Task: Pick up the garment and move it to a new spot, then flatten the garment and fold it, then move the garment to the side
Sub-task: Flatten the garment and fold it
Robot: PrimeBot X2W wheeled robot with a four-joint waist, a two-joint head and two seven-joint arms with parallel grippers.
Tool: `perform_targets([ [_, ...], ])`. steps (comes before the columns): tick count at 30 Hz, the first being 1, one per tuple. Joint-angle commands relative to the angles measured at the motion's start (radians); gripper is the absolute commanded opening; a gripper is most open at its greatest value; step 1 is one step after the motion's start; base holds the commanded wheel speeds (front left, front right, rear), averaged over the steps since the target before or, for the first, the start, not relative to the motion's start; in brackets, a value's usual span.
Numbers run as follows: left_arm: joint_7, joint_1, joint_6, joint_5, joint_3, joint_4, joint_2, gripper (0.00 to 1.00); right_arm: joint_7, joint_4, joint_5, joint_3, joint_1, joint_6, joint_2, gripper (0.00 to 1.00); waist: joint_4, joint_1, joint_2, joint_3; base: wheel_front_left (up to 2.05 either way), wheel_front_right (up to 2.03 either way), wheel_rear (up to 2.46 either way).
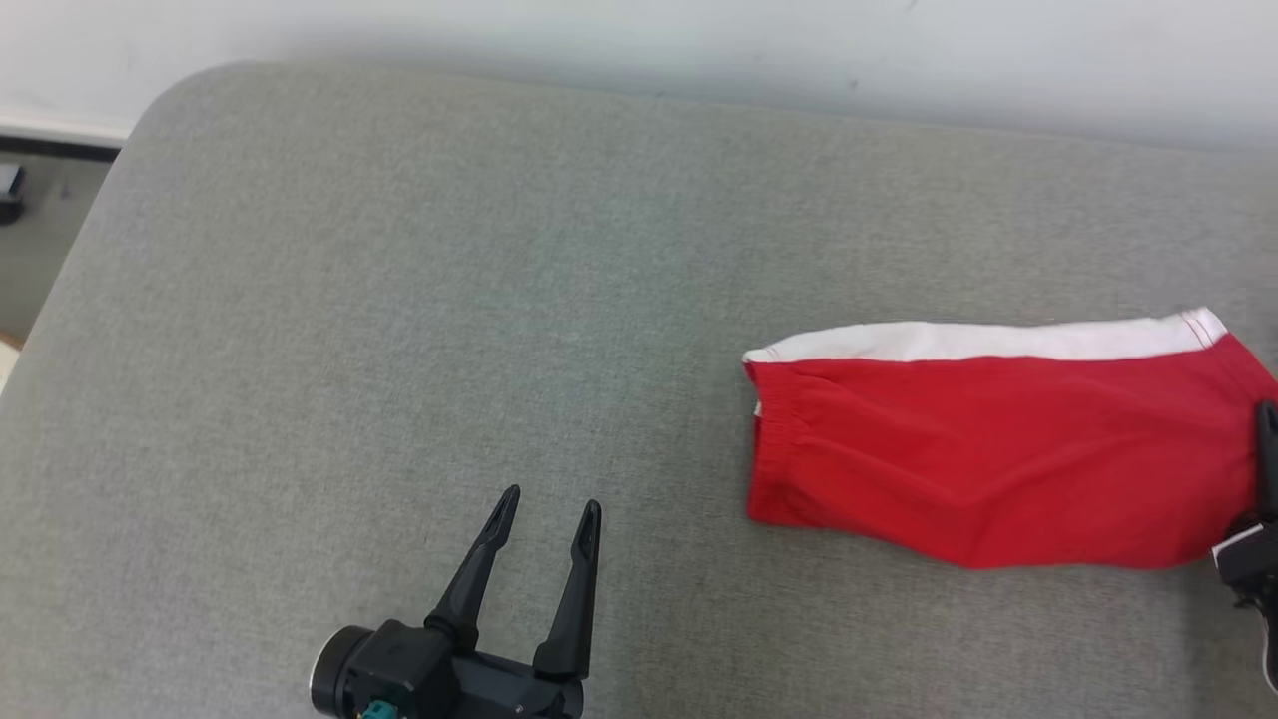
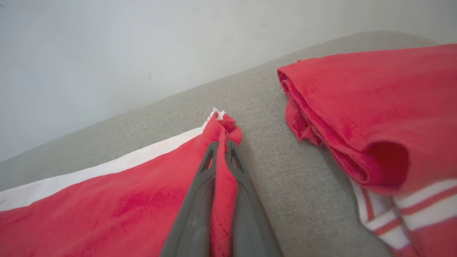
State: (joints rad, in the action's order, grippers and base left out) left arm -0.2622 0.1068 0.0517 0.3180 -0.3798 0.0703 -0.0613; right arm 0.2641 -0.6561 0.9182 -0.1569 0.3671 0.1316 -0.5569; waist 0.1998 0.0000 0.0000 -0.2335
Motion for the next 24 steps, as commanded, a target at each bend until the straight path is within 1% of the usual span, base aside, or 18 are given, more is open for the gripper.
perform_targets([
  [1, -0.002, -0.013, -0.001, -0.003, 0.004, -0.002, -0.003, 1.00, 0.000, 0.004, -0.017, 0.010, -0.009, -0.002, 0.004, 0.00, -0.020, 0.0000, 0.0000, 0.022, 0.00, 0.00, 0.00],
  [5, -0.002, -0.023, 0.001, -0.007, 0.011, 0.001, -0.003, 1.00, 0.000, 0.016, -0.075, 0.050, -0.002, -0.002, 0.031, 0.00, -0.029, 0.0000, 0.0000, 0.038, 0.00, 0.00, 0.00],
  [10, -0.002, -0.035, -0.003, 0.001, 0.016, 0.006, -0.001, 1.00, 0.000, 0.075, -0.136, 0.025, 0.014, -0.002, 0.071, 0.00, -0.034, 0.0000, 0.0000, 0.062, 0.00, 0.00, 0.00],
  [16, -0.002, -0.049, -0.006, -0.007, 0.022, 0.006, 0.000, 1.00, 0.000, 0.179, -0.188, -0.047, 0.022, -0.002, 0.107, 0.00, -0.042, 0.0000, 0.0000, 0.094, 0.00, 0.00, 0.00],
  [20, -0.002, -0.062, -0.008, -0.006, 0.020, 0.004, 0.001, 1.00, 0.000, 0.242, -0.223, -0.126, 0.023, -0.002, 0.122, 0.00, -0.044, 0.0000, 0.0000, 0.108, 0.00, 0.00, 0.00],
  [24, -0.002, -0.069, -0.010, -0.004, 0.024, -0.001, 0.002, 1.00, 0.000, 0.266, -0.252, -0.203, 0.033, -0.002, 0.149, 0.00, -0.046, 0.0000, 0.0000, 0.115, 0.00, 0.00, 0.00],
])
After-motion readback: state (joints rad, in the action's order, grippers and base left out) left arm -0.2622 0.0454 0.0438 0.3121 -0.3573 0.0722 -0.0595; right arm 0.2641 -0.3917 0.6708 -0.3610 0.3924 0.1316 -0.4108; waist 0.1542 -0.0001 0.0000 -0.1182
